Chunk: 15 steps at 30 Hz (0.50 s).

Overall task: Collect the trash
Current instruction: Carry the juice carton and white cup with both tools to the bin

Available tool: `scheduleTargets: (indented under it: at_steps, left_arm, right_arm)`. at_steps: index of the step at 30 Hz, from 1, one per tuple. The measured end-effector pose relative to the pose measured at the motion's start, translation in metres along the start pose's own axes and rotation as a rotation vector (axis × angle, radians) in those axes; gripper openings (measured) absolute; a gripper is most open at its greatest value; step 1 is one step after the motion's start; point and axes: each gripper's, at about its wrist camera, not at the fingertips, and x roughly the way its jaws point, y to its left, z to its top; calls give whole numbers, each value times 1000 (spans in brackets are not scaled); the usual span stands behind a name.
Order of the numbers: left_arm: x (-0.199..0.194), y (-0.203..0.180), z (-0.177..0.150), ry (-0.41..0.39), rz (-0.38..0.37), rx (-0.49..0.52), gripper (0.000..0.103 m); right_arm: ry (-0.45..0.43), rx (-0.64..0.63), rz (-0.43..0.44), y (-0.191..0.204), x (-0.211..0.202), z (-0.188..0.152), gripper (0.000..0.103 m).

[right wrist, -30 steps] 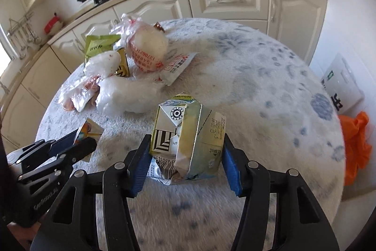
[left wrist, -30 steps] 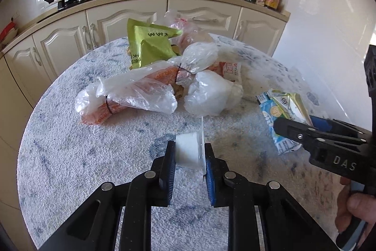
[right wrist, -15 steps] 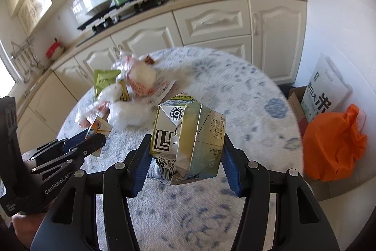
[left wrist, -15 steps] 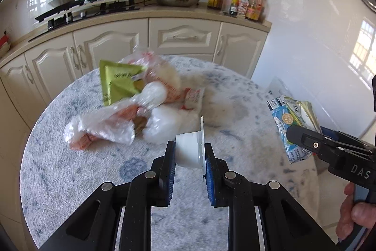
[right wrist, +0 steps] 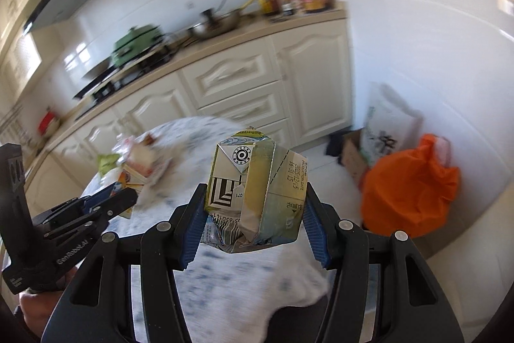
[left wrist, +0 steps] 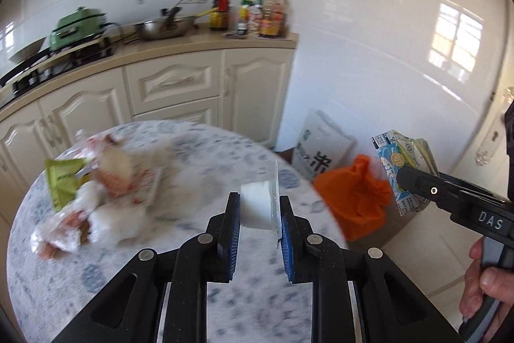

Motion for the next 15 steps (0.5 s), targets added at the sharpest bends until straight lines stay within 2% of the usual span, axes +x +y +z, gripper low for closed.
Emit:
scheduleTargets:
  at_steps: [6,11,15]
  left_arm:
    - [25,-62,11,27,-117,77,19]
    - [60,-110,14,100,-209,131,19]
    - [95,-143,15,173,-257,176,19]
  right_arm:
    - [-13,122,-117,-71,-22,-10,57]
    - [10,204,-184,-120,-21,-27,57]
    - [47,265,-202,-151,-8,-41,57]
